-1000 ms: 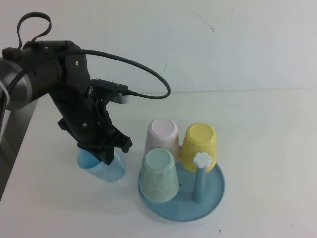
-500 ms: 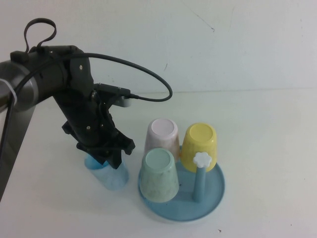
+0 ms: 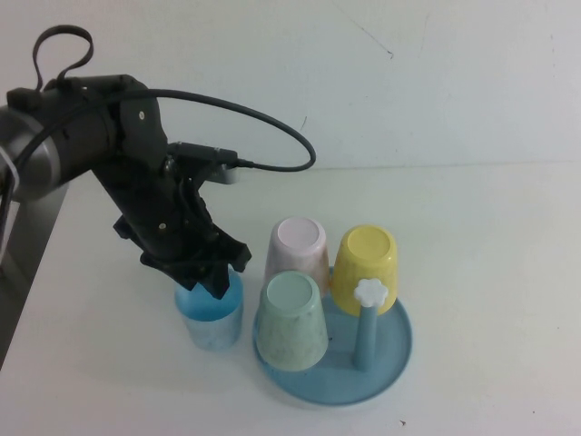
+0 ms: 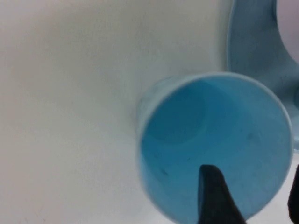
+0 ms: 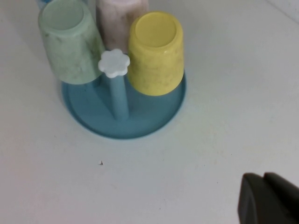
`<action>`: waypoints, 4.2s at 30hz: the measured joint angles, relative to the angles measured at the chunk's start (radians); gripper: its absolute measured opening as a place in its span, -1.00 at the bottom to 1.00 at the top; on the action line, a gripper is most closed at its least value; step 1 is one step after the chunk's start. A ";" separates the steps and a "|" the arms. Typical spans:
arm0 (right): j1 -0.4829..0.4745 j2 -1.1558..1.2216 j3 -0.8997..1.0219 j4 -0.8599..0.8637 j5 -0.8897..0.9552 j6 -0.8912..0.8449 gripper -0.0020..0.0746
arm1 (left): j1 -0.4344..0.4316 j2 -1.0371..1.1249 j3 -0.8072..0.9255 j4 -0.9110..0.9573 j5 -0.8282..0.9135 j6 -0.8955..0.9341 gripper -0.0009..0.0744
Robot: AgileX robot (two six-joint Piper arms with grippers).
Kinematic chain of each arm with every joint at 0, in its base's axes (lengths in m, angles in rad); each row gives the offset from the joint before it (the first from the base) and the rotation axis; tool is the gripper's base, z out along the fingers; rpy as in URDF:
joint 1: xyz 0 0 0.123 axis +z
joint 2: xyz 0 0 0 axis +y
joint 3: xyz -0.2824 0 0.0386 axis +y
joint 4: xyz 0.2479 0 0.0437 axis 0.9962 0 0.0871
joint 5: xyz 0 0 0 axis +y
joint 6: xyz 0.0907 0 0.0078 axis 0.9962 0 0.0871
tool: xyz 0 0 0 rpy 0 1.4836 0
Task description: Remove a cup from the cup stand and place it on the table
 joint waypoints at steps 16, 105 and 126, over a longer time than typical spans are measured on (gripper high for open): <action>0.000 -0.239 0.225 -0.092 -0.338 0.026 -0.95 | 0.000 -0.506 0.202 0.031 -0.433 -0.058 -0.97; 0.000 -0.381 0.648 -0.052 -0.688 -0.005 -0.95 | 0.184 -1.827 1.449 0.170 -0.748 -0.157 -0.98; 0.000 -0.481 0.748 -0.050 -0.873 0.016 -0.95 | 0.184 -1.827 1.449 0.173 -0.747 -0.157 -0.98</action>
